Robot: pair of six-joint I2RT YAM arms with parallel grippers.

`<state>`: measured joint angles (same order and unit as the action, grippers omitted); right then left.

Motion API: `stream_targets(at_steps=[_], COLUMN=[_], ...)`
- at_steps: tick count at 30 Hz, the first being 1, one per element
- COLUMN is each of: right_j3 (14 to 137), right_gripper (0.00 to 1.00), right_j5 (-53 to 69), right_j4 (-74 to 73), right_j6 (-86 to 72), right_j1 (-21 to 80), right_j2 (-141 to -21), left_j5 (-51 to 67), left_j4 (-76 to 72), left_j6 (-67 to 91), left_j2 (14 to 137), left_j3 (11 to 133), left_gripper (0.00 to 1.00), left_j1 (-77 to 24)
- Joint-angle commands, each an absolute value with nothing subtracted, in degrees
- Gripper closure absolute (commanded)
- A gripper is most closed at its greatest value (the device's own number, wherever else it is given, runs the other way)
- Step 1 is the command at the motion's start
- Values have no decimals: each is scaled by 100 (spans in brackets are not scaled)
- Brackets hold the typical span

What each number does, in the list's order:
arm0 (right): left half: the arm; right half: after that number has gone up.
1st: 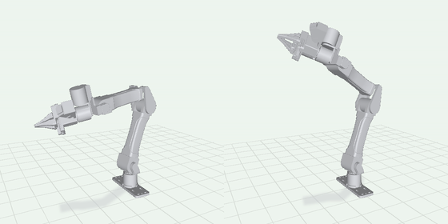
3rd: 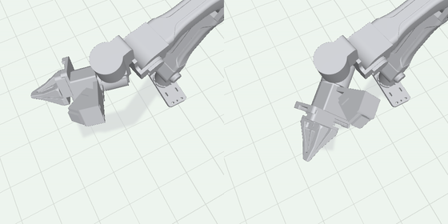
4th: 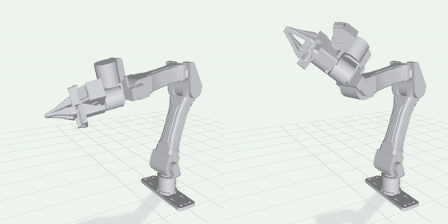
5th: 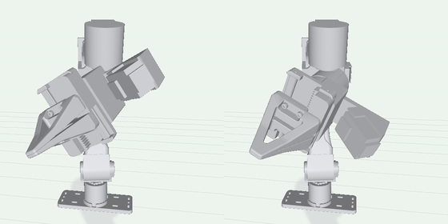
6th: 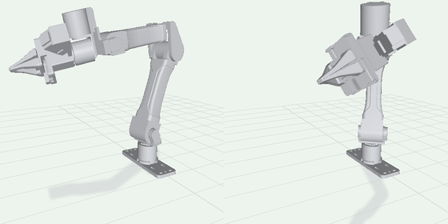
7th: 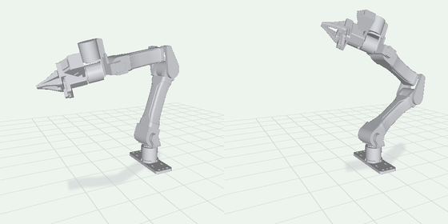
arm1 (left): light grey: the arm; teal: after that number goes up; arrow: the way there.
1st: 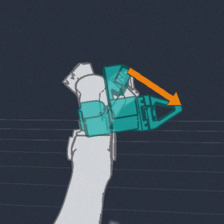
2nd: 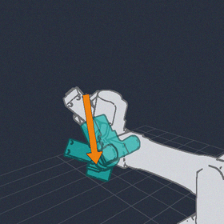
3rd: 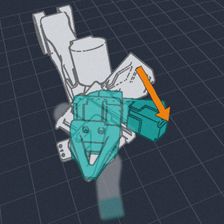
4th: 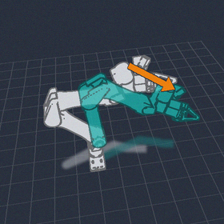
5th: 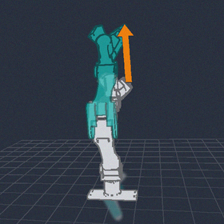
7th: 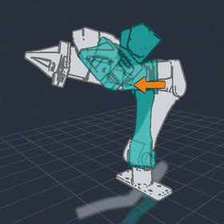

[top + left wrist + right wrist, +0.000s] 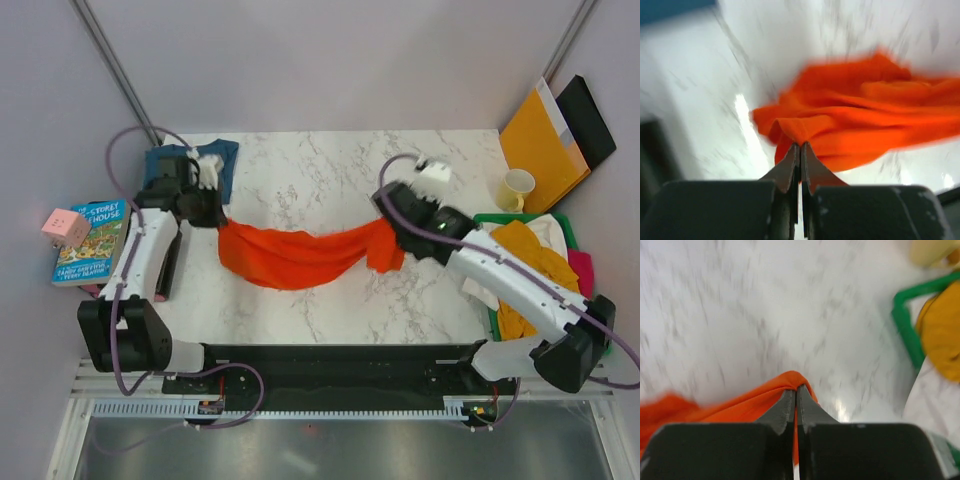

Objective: Fold and stack the t-shirts
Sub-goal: Flatten out the tshirt

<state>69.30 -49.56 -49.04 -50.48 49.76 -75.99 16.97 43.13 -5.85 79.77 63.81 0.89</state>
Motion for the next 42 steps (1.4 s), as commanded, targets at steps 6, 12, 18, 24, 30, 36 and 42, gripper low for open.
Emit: stream_targets(at_steps=[6, 12, 18, 24, 30, 36, 42], right_j3=[10126, 7913, 6172, 5397, 5238, 5326, 4652], right_gripper=[100, 100, 100, 100, 34, 19, 37], right_j5=[-4861, -4369, -4070, -3850, -3868, -3447, -2831], right_j4=[-4324, -3973, -3788, -3963, -4184, -4210, -4579], right_j6=[-2452, -3154, -3603, -3884, -3753, -3700, -4560], right_j1=[2294, 2259, 2259, 2267, 2259, 2267, 2539], right_j2=[-7356, -6891, -6399, -5758, -5581, -5643, -5248], left_j5=[2197, 2136, 1767, 1503, 1538, 1757, 2258], left_j4=[5063, 4668, 4131, 4078, 4087, 4087, 4087], left_j6=[-229, -246, -535, -940, -1169, -941, -897], left_j2=[8261, 8280, 8349, 8306, 7972, 7770, 7515], left_j3=[10538, 9047, 7463, 6733, 6504, 6609, 6452], left_gripper=[98, 98, 98, 98, 37, 16, 20], left_j1=[650, 659, 650, 659, 659, 650, 650])
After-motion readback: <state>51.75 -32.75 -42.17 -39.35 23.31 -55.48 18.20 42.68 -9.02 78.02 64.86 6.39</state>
